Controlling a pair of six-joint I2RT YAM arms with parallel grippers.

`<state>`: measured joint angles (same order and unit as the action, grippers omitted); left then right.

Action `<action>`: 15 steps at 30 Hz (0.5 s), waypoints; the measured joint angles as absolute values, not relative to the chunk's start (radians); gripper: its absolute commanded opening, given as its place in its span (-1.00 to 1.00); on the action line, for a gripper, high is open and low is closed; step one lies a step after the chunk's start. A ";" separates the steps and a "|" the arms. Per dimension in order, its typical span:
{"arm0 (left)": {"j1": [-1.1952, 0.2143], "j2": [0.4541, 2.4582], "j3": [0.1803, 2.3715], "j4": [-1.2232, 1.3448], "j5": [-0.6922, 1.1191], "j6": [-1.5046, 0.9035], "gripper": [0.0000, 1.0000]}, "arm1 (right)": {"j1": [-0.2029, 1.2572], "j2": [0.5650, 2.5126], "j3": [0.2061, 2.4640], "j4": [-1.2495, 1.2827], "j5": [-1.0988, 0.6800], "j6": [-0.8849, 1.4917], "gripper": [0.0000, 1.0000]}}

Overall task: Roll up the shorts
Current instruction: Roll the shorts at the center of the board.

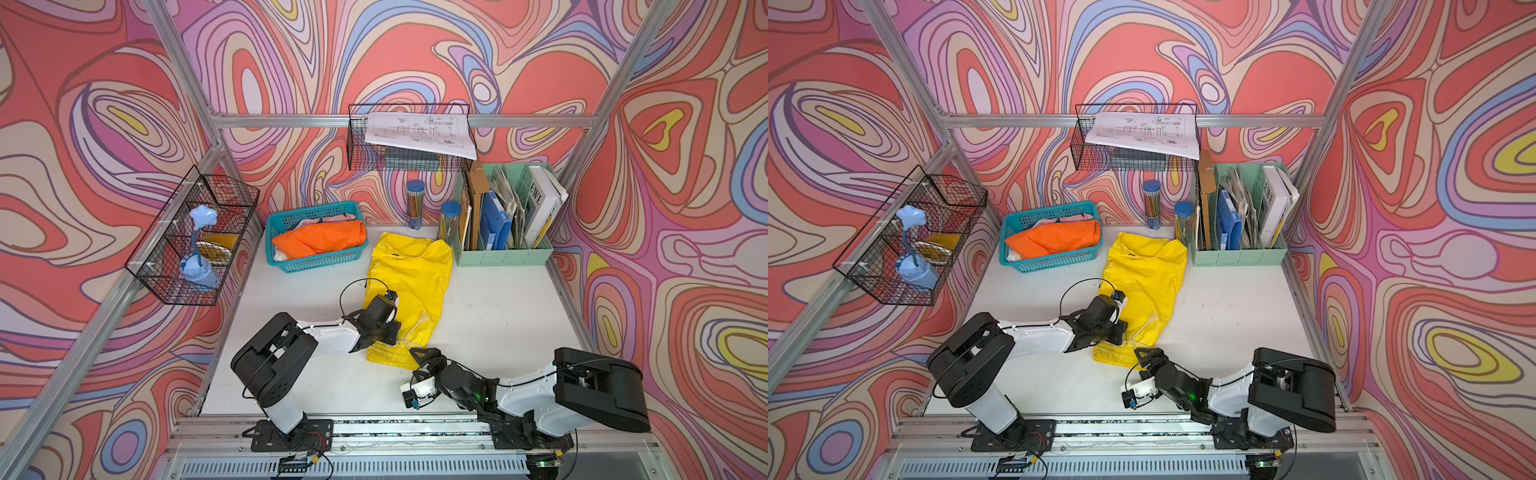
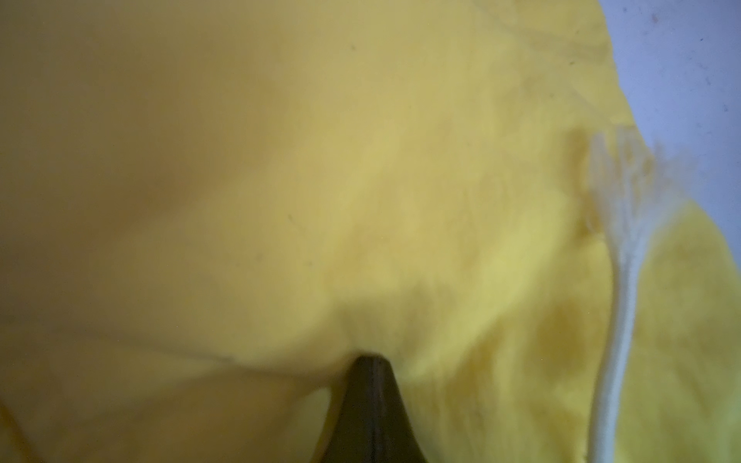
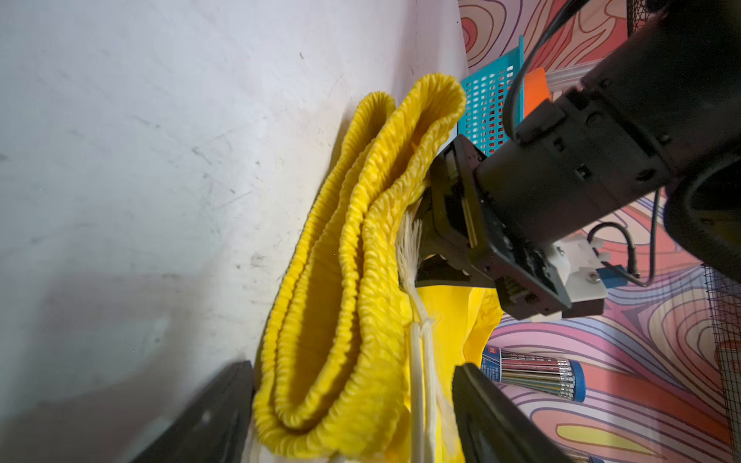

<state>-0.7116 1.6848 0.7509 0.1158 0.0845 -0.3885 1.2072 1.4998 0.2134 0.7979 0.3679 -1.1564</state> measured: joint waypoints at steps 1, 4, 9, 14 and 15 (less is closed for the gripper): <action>-0.712 1.686 0.752 0.116 0.086 -0.389 -1.00 | 1.207 1.510 0.216 0.809 0.371 -1.158 0.54; -0.710 1.687 0.752 0.117 0.088 -0.385 -1.00 | 1.208 1.538 0.221 0.828 0.378 -1.158 0.34; -0.707 1.687 0.752 0.118 0.100 -0.381 -1.00 | 1.211 1.599 0.237 0.846 0.403 -1.133 -0.17; -0.707 1.687 0.752 0.120 0.110 -0.381 -1.00 | 1.211 1.669 0.237 0.907 0.436 -1.098 -0.71; -0.707 1.687 0.751 0.120 0.113 -0.380 -1.00 | 1.209 1.667 0.236 0.906 0.437 -1.088 -0.83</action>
